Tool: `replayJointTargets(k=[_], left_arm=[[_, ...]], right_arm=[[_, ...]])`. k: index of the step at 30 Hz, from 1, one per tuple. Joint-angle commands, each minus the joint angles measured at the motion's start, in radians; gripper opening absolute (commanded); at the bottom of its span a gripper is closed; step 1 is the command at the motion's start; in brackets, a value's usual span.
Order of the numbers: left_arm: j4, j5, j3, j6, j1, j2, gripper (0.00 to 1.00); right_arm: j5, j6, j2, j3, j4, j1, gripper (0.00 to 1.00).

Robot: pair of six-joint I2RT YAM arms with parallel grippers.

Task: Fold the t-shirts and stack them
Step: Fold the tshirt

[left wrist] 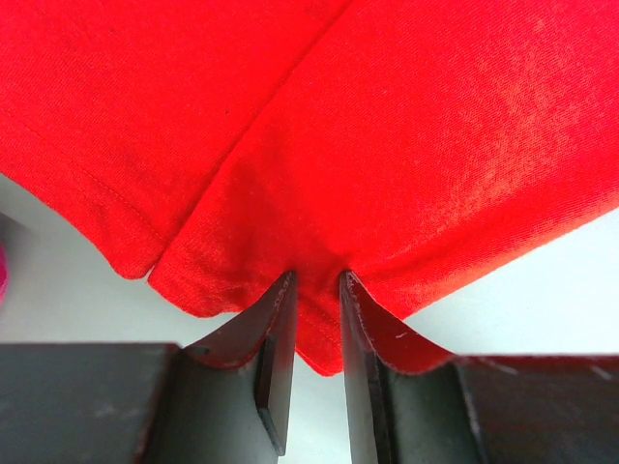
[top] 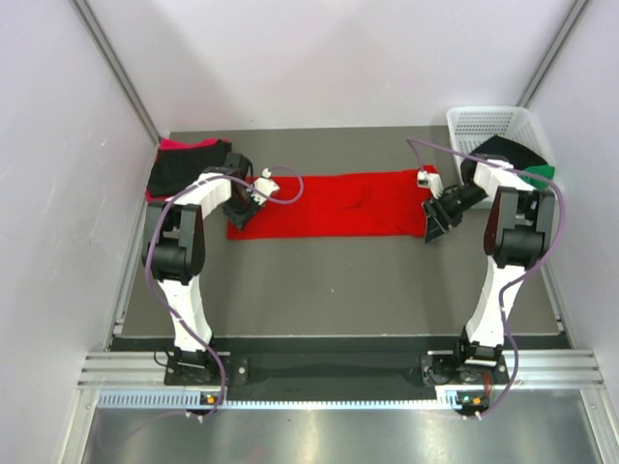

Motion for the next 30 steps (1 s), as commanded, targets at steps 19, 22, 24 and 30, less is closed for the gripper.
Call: replayJointTargets(k=[19,22,24,30], left_arm=[[0.051,-0.032,0.025,0.019,0.021,0.051,0.29],[0.054,-0.032,0.023,0.02,0.026,0.054,0.29],[0.057,-0.032,0.022,0.022,0.026,0.056,0.29],[0.057,-0.031,0.019,0.028,0.032,0.057,0.29]], right_arm=[[0.071,0.032,-0.048,-0.007,0.099,-0.007,0.28],[0.069,0.039,-0.039,-0.004,0.101,-0.005,0.22],[0.065,0.045,-0.033,-0.002,0.104,-0.005,0.17],[0.098,0.068,-0.048,-0.011,0.128,-0.008,0.01]])
